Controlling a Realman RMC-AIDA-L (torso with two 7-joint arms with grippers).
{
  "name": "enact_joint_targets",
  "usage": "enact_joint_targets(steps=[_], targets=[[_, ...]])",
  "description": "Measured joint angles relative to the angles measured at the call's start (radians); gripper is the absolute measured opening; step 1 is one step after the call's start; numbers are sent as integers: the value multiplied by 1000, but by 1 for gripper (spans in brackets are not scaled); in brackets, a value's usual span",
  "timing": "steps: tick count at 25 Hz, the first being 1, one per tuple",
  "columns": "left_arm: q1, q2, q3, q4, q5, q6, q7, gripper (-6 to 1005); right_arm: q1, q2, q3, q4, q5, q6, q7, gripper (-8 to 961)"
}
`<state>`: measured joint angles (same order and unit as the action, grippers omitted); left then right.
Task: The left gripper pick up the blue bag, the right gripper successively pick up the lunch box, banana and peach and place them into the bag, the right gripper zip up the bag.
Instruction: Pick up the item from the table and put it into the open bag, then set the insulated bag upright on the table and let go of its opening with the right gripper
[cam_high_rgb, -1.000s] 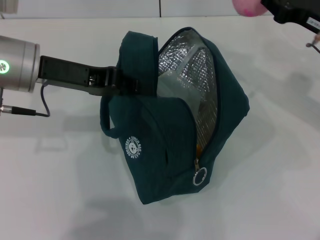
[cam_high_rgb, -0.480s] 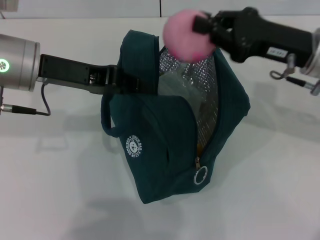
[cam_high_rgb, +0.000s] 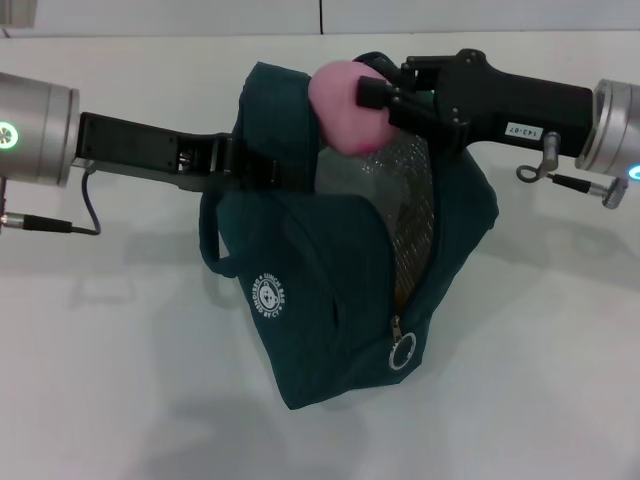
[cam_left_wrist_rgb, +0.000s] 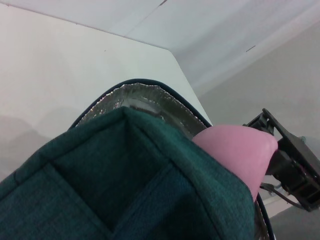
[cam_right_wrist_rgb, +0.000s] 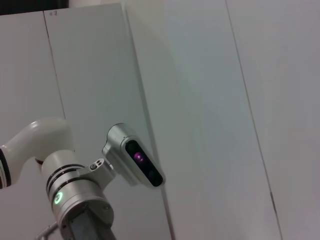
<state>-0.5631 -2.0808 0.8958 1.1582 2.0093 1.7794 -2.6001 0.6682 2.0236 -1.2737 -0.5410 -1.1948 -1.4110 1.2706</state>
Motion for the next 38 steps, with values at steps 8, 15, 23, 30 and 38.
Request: enact_joint_targets(steps=[8, 15, 23, 30, 38], targets=[[0, 3, -1, -3, 0, 0, 1, 57, -3, -4, -20, -4, -2, -17, 1, 293], [8, 4, -2, -3, 0, 0, 2, 57, -50, -10, 6, -19, 5, -37, -3, 613], [17, 4, -3, -2, 0, 0, 2, 58, -114, -18, 192, -15, 1, 70, 0, 810], [22, 4, -3, 0, 0, 0, 2, 58, -119, -12, 182, 11, -90, 243, 0, 834], [22, 2, -3, 0, 0, -1, 2, 58, -74, -10, 152, 86, -107, 307, -9, 833]])
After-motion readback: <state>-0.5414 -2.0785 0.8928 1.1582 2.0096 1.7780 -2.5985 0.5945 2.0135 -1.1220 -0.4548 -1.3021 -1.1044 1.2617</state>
